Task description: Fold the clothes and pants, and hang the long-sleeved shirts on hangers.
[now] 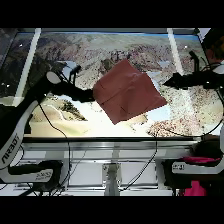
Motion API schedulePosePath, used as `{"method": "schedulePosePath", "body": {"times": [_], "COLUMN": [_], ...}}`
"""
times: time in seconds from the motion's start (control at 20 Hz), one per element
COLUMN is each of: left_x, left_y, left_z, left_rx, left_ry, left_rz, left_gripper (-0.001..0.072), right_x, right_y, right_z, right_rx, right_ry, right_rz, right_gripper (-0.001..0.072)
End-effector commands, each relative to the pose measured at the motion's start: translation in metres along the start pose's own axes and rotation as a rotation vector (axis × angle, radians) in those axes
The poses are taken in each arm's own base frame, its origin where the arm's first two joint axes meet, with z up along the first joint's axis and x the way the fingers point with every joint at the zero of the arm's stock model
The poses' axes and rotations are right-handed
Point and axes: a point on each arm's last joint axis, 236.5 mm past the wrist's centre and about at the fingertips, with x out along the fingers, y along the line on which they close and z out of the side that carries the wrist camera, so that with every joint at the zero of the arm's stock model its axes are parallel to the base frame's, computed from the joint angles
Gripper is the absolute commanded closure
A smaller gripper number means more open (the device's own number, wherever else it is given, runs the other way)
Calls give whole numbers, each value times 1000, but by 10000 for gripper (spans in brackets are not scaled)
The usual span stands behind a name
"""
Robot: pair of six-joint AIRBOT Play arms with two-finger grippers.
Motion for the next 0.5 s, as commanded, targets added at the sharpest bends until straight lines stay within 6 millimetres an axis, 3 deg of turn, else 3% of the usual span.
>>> {"method": "schedulePosePath", "body": {"times": [0.0, 0.1, 0.15, 0.25, 0.3, 0.35, 0.4, 0.45], "left_x": [44, 68, 77, 89, 92, 95, 97, 98], "left_y": [-25, -26, -29, -33, -33, -31, -29, -26], "left_z": [-59, -78, -81, -82, -80, -77, -75, -73], "left_rx": [-114, -155, -161, -147, -137, -145, -181, -210], "left_ry": [75, 77, 65, 38, 19, 5, -4, -14], "left_rz": [-155, -134, -130, -109, -95, -83, -76, -68], "left_gripper": [699, 698, 697, 683, 608, 436, 329, 330], "right_x": [-38, -39, -37, -30, -25, -20, -15, -11], "right_y": [-4, -14, -14, -9, -5, 0, 5, 9], "right_z": [17, 31, 35, 36, 35, 34, 33, 31], "right_rx": [44, 120, 125, 113, 104, 96, 87, 78], "right_ry": [-116, -172, -184, -180, -167, -156, -144, -134], "right_rz": [161, 126, 117, 116, 120, 125, 130, 133], "right_gripper": [701, 675, 601, 240, 182, 182, 182, 182]}}
